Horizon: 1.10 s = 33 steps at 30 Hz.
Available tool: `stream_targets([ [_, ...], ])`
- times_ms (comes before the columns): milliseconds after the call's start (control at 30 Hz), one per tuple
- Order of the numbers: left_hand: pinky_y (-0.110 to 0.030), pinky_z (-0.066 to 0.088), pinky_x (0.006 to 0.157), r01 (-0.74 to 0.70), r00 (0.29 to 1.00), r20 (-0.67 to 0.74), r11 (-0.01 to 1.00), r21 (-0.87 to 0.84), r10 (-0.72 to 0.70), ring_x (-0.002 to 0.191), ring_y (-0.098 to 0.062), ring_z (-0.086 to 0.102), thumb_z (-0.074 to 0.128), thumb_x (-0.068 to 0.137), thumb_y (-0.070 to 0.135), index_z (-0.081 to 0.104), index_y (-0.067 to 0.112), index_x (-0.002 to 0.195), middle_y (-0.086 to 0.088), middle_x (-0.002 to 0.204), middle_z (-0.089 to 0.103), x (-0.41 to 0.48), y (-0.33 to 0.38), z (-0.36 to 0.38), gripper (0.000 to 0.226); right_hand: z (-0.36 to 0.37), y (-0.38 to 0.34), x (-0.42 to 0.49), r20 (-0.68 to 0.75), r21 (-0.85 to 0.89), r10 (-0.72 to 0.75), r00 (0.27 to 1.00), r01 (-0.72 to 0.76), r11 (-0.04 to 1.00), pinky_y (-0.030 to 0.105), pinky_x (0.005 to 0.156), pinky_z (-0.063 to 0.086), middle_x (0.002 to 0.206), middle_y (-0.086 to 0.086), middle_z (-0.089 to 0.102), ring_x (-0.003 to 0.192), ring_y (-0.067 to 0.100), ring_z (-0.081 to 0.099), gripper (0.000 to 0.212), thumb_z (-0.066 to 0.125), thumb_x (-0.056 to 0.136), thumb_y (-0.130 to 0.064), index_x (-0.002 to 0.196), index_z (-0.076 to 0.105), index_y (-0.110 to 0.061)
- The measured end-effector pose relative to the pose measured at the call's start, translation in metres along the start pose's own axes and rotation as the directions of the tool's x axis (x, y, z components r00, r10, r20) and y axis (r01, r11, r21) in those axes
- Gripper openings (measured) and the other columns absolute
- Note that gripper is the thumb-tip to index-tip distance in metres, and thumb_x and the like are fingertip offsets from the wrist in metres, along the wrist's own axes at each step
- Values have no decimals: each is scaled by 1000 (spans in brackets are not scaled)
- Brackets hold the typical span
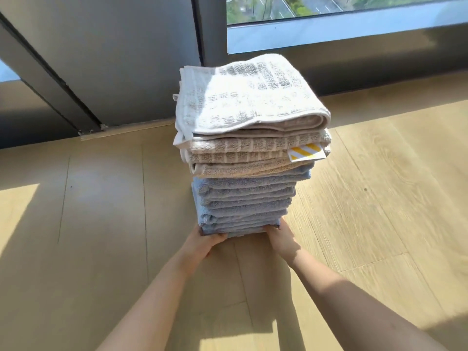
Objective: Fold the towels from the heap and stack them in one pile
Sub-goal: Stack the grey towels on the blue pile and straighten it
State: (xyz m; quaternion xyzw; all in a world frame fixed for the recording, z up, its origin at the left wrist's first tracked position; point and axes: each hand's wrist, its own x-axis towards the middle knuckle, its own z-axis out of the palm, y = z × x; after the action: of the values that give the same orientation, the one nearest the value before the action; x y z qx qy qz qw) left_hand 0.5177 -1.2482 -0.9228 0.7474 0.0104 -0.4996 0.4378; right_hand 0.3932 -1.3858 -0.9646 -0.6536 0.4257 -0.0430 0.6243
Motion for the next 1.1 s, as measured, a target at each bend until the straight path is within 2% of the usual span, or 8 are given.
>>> stream_targets([
  [133, -21, 48, 74, -65, 998, 17, 998, 9, 64, 97, -12, 49, 72, 74, 19, 46, 17, 119, 6, 110, 52, -8, 9, 35, 52, -33, 7, -5, -37, -39, 69, 997, -70, 997, 22, 68, 37, 108, -3, 55, 92, 13, 47, 53, 38, 67, -36, 118, 48, -25],
  [200, -25, 41, 83, -113, 993, 38, 994, 7, 113, 101, -10, 44, 67, 81, 7, 42, 14, 127, 6, 112, 47, -13, 16, 54, 53, -47, 12, -6, -43, -26, 89, 995, -91, 996, 17, 59, 31, 102, -6, 54, 78, 5, 44, 56, 37, 67, -36, 122, 46, -25],
  [567, -32, 41, 95, -150, 989, 26, 979, 139, 147, 115, -17, 48, 51, 92, 7, 38, 16, 132, 0, 127, 51, -8, 17, 101, 42, -98, 20, -13, -11, 39, 140, 990, -140, 989, 19, 57, 33, 75, -12, 48, 66, 2, 43, 12, 45, 87, -17, 94, 49, -24],
  [700, -43, 42, 102, -110, 989, -70, 961, 252, 131, 121, -26, 48, 44, 93, 10, 39, 15, 133, -7, 133, 51, 0, 11, 102, 41, -96, 15, -18, 15, 149, 214, 977, -214, 965, 25, 65, 42, 97, -1, 57, 84, 11, 51, 34, 51, 78, -15, 111, 47, -21],
  [867, -40, 43, 100, -62, 987, -128, 959, 277, 101, 118, -29, 49, 40, 94, 8, 40, 12, 132, -10, 129, 52, 7, 9, 108, 38, -124, 1, -12, -57, 203, 355, 933, -338, 919, 29, 69, 36, 98, 7, 50, 65, 16, 41, 71, 37, 83, 9, 141, 27, -31],
  [933, -40, 45, 97, -32, 983, -165, 959, 280, 81, 113, -30, 52, 40, 93, 9, 43, 14, 129, -10, 121, 55, 11, 6, 108, 36, -136, -12, -9, -196, 296, 330, 923, -265, 918, 30, 76, 37, 99, 8, 49, 73, 20, 44, 72, 36, 82, 10, 143, 27, -27],
  [1000, -41, 46, 97, -30, 980, -185, 970, 242, 76, 105, -27, 52, 41, 92, 9, 45, 15, 126, -5, 109, 53, 16, 4, 109, 34, -150, -44, -10, -412, 443, 227, 882, -24, 896, 31, 92, 38, 112, 9, 47, 95, 19, 45, 65, 41, 82, 3, 141, 32, -22],
  [1100, -39, 46, 91, -42, 977, -207, 997, 62, 54, 95, -18, 46, 45, 91, 5, 47, 25, 108, -2, 104, 48, 22, -1, 113, 26, -175, -124, -23, -601, 278, -154, 784, 386, 879, 19, 91, 36, 122, 3, 43, 113, 13, 42, 68, 42, 72, -24, 139, 33, -22],
])
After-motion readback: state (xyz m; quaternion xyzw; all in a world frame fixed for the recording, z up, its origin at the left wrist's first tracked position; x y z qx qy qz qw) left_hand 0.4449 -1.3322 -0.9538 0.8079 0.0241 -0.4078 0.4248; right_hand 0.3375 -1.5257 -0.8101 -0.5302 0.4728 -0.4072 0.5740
